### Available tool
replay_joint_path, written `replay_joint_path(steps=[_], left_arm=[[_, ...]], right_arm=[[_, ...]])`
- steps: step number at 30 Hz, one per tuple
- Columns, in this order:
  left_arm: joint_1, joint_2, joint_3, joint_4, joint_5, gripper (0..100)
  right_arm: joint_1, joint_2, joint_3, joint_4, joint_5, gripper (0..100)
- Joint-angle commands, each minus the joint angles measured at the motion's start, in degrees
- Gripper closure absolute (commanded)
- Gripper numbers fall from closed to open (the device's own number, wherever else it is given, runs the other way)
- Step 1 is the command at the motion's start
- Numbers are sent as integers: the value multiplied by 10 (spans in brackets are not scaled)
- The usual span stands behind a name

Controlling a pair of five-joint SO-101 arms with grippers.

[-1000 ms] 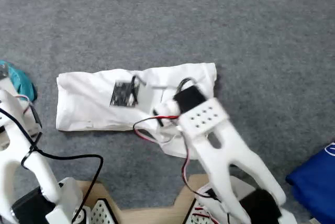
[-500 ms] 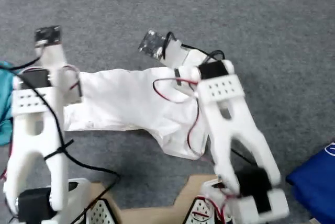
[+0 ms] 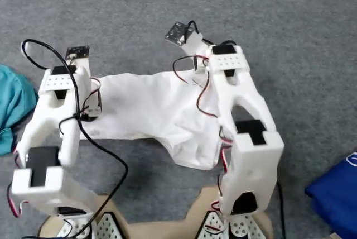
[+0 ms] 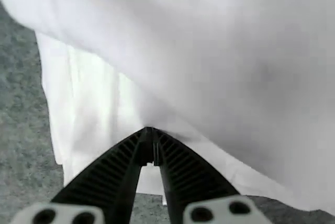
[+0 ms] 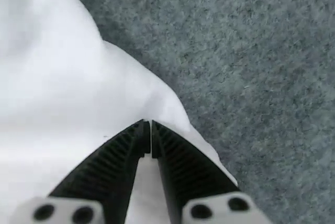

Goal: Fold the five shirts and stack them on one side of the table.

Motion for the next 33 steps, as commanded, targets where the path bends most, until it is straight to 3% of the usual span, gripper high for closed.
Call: replay_joint_path(steps=[1,13,20,28,33], left_arm=[[-18,21,-23,-4,-44,981],[-116,34,-27,19,-140,981],[-114,35,-62,29,-138,981],[-77,38,-207,119,-135,981],[-62,48,-265,82,-97,981]], right_arm=[[17,38,-95,33,-3,980],[45,237,-400,200,-5,980],[45,287,-531,276,-19,980],[29,291,-715,407,-44,980],[35,289,-824,479,-75,980]])
